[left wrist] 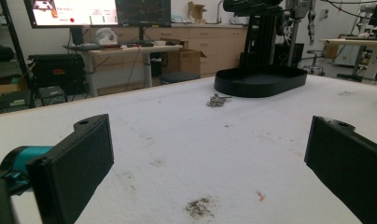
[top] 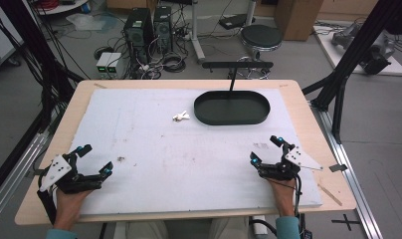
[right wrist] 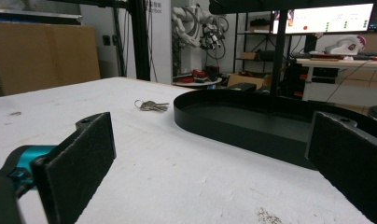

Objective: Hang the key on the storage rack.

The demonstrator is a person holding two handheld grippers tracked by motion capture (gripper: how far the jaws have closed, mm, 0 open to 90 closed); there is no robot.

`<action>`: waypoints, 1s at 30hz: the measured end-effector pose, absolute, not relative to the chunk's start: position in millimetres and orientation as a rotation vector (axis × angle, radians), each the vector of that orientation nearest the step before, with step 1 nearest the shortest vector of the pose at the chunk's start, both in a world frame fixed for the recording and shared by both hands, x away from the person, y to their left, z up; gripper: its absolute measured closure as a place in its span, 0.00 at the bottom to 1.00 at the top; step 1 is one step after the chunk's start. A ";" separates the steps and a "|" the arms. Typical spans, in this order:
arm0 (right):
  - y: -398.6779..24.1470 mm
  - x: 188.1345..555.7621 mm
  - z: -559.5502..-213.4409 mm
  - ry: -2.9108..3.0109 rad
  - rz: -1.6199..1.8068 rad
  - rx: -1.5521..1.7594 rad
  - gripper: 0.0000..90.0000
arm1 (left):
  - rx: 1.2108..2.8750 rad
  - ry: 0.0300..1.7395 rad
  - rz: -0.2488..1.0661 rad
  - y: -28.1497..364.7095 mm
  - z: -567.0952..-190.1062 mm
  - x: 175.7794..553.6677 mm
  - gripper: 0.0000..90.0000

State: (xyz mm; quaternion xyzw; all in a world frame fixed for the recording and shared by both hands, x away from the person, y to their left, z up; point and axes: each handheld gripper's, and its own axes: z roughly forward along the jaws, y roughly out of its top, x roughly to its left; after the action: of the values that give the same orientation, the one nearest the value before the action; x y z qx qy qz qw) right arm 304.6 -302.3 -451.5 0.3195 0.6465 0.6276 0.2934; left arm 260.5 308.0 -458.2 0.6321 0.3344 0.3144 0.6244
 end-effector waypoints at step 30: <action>-302.4 304.8 -451.4 1.726 1.673 0.847 0.01 | 1.604 0.752 0.735 289.6 -404.7 302.3 0.02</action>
State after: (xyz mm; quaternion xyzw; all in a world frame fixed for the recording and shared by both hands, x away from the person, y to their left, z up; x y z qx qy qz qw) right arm 304.8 -302.4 -451.4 0.3176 0.6478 0.6279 0.2920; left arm 302.3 289.6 -404.7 0.6848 0.3208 0.3138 0.5742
